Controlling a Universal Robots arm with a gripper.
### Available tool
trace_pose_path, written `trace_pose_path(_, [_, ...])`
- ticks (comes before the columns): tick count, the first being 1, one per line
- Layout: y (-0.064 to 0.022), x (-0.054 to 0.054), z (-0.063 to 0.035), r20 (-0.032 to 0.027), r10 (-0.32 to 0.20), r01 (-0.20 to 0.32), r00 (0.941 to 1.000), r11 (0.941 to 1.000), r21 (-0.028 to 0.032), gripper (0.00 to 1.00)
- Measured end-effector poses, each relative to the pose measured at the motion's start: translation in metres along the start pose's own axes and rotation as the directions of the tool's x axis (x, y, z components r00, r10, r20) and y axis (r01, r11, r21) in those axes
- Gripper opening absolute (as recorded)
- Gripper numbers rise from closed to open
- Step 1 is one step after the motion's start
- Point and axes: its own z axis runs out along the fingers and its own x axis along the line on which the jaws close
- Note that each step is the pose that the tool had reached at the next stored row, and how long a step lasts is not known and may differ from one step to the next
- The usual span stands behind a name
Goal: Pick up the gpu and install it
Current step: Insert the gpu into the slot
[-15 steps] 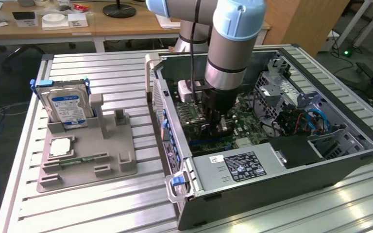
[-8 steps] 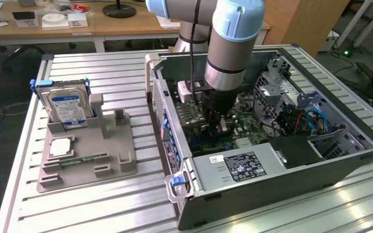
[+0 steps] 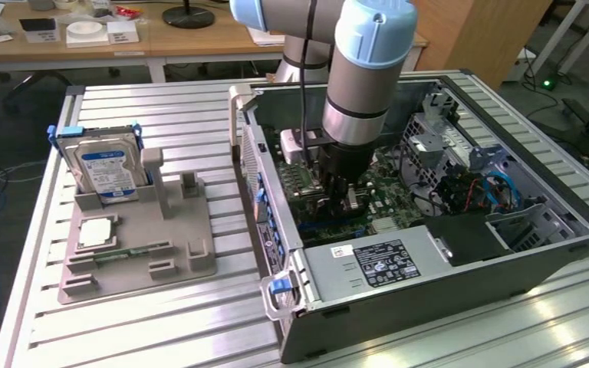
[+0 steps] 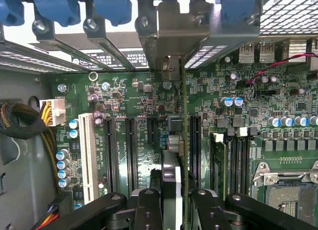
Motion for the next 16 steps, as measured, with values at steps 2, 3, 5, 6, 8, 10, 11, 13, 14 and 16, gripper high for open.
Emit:
trace_pose_path(2, [0.0000, 0.0000, 0.0000, 0.0001, 0.000, 0.000, 1.0000, 1.0000, 0.0000, 0.28])
trace_pose_path(3, [0.0000, 0.0000, 0.0000, 0.0000, 0.000, 0.000, 1.0000, 1.0000, 0.0000, 0.28])
trace_pose_path(5, [0.0000, 0.0000, 0.0000, 0.0001, 0.000, 0.000, 1.0000, 1.0000, 0.0000, 0.28])
trace_pose_path(6, [0.0000, 0.0000, 0.0000, 0.0000, 0.000, 0.000, 1.0000, 1.0000, 0.0001, 0.28])
trace_pose_path(8, [0.0000, 0.0000, 0.0000, 0.0000, 0.000, 0.000, 1.0000, 1.0000, 0.0000, 0.28])
trace_pose_path(10, [0.0001, 0.0000, 0.0013, 0.0003, 0.000, 0.000, 1.0000, 1.0000, 0.0005, 0.28])
trace_pose_path(11, [0.0002, 0.0000, 0.0028, 0.0006, 0.000, 0.000, 1.0000, 1.0000, 0.0007, 0.28])
trace_pose_path(13, [0.0003, 0.0002, 0.0040, -0.0008, -0.001, 0.001, 1.0000, 1.0000, 0.0000, 0.28])
trace_pose_path(14, [0.0003, 0.0002, 0.0040, -0.0007, -0.001, 0.001, 1.0000, 1.0000, 0.0000, 0.28])
trace_pose_path(16, [0.0003, 0.0002, 0.0043, -0.0004, -0.001, 0.001, 1.0000, 1.0000, 0.0002, 0.28])
